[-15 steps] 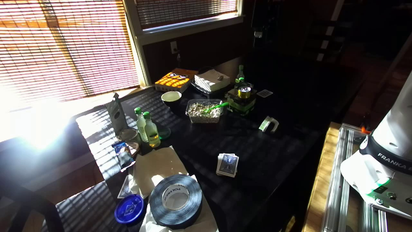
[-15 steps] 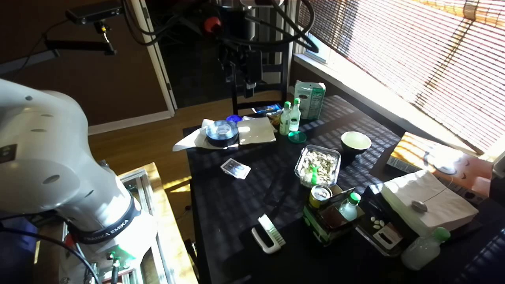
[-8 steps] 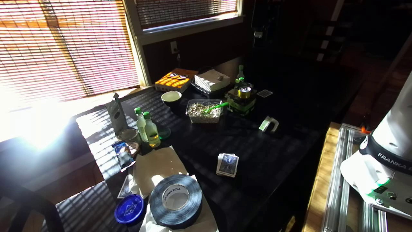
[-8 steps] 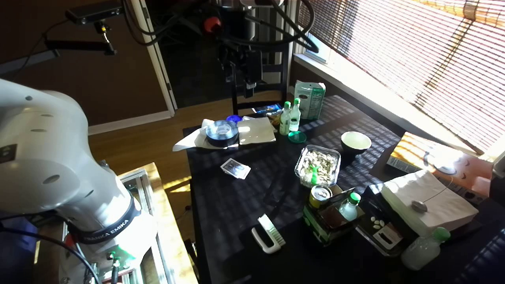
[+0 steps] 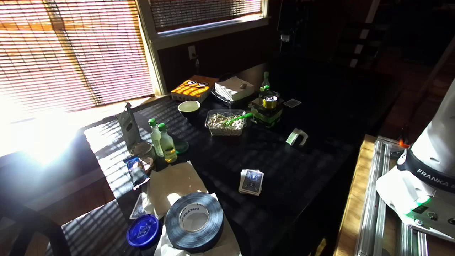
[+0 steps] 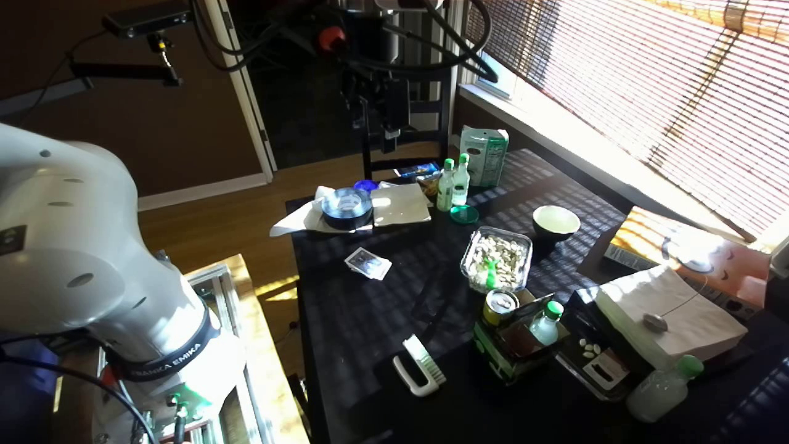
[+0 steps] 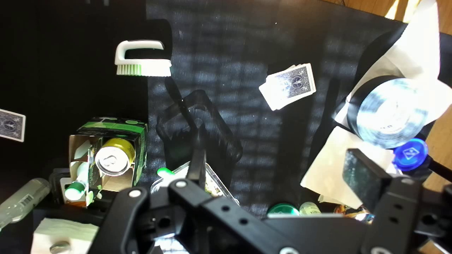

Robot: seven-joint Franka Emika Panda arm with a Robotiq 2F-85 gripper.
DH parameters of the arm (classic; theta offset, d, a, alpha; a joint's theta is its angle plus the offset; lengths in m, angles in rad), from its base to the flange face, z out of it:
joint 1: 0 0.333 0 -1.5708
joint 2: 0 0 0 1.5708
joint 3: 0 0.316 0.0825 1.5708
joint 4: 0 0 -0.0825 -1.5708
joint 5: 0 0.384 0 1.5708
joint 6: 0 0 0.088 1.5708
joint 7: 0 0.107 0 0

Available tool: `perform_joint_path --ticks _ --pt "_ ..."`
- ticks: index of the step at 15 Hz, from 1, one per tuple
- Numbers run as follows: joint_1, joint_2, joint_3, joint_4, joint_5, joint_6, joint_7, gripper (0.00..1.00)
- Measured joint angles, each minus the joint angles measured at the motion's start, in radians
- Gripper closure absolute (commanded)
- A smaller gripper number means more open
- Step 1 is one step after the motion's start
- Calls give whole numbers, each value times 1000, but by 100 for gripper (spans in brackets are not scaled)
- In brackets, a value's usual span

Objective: Move one bottle to the right

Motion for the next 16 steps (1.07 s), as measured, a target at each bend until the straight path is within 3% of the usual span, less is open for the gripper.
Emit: perform_joint_path --ticks 5,8,16 --pt "3 2 0 0 10 10 2 0" --pt "25 19 22 1 58 78 53 0" --pt "79 232 288 77 46 421 416 0"
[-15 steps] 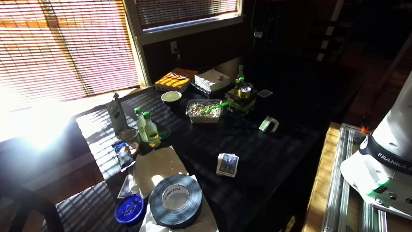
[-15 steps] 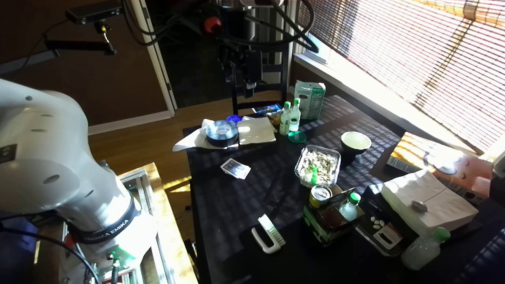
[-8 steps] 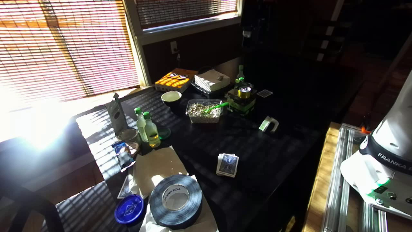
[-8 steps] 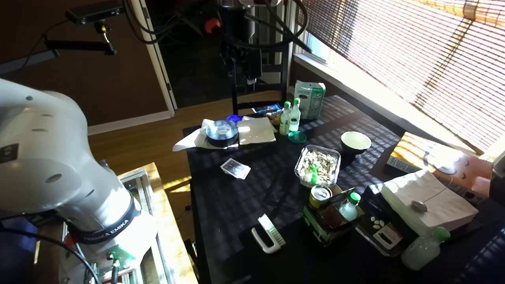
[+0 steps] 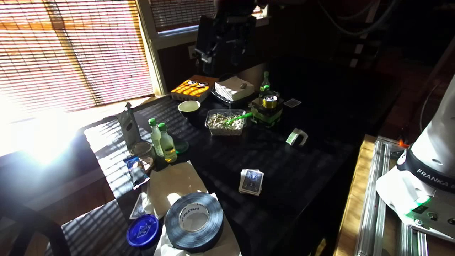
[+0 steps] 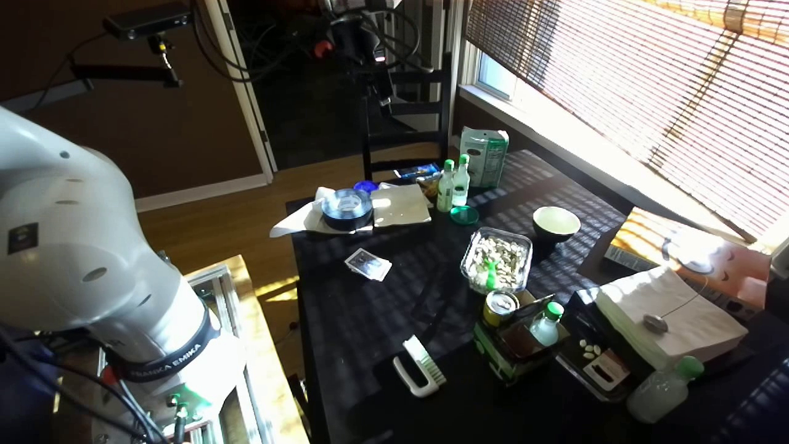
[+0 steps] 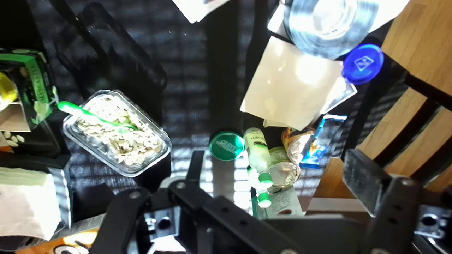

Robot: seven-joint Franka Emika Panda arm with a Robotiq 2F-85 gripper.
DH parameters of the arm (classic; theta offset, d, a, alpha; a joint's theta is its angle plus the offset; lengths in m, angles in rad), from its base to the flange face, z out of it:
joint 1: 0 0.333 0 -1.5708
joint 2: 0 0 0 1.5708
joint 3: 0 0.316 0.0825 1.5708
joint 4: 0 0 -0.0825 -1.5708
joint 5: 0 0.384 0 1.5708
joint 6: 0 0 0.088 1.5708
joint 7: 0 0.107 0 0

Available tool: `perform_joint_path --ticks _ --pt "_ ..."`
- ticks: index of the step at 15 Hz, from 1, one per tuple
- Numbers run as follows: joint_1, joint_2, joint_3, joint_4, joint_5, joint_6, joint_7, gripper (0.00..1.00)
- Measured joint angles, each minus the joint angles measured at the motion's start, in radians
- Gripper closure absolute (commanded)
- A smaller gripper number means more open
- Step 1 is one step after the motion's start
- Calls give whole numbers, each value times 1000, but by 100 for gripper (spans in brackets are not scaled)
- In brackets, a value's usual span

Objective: Move one bottle to the right

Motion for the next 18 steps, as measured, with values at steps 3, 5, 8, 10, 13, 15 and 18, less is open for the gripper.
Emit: perform_joint_path --ticks 3,5,8,10,13,15,18 --pt "-9 133 82 87 -120 58 198 0" --pt "-15 232 109 160 -248 44 353 0" --pt "2 383 98 276 -456 -40 535 0" --pt "40 481 59 351 -489 -85 546 0" --pt "81 600 15 444 -375 -57 389 0" --pt "83 629 5 475 -326 -42 318 0" --pt "84 630 2 485 -319 -42 305 0"
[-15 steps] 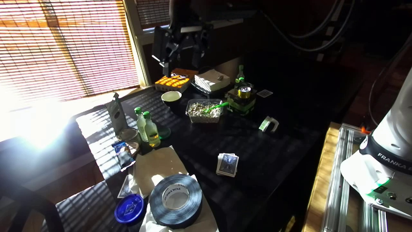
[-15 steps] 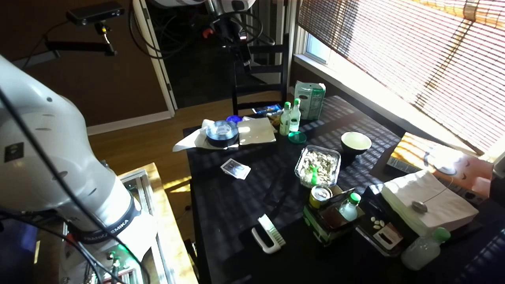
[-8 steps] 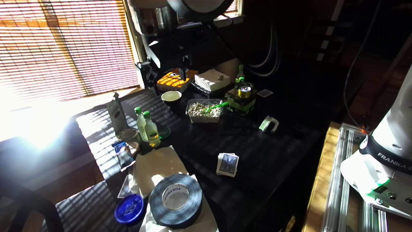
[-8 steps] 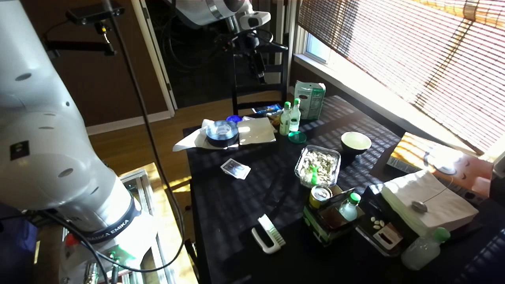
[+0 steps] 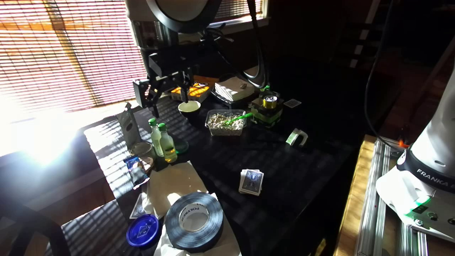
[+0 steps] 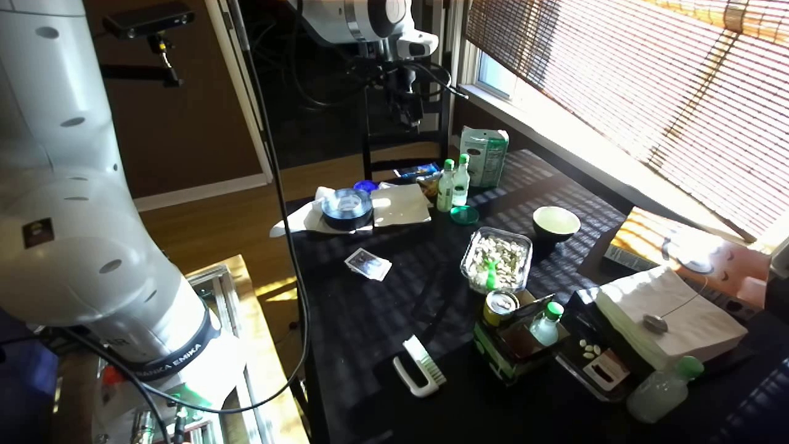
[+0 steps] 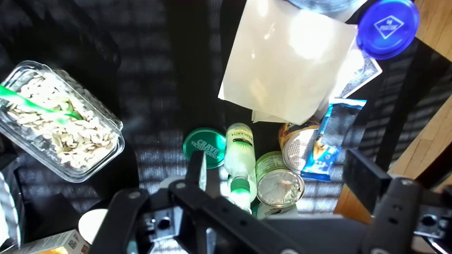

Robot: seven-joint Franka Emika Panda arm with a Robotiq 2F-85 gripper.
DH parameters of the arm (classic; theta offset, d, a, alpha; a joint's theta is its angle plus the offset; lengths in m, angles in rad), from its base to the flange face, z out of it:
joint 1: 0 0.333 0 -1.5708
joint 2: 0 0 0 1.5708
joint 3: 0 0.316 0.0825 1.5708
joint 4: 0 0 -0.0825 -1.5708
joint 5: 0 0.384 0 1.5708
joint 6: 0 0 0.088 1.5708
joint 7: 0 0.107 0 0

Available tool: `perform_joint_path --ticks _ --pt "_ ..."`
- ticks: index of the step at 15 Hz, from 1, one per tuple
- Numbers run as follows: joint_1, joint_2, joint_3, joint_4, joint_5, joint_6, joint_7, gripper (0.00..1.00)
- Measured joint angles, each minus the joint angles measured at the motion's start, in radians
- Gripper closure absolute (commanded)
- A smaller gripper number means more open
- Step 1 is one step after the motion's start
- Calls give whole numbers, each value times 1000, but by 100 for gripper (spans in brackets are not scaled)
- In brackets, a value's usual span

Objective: Move one bottle to the right

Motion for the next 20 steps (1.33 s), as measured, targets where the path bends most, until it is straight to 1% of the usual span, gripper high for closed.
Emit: perform_joint_path --ticks 2,4,8,14,17,20 --pt "2 0 0 0 0 0 0 0" --pt "27 0 -28 0 2 3 0 0" --pt "62 26 -64 13 31 87 -24 0" --pt "125 186 -140 113 30 189 -55 0" --pt "137 259 -170 160 31 219 -72 0" --pt "138 293 -186 192 31 219 -79 0"
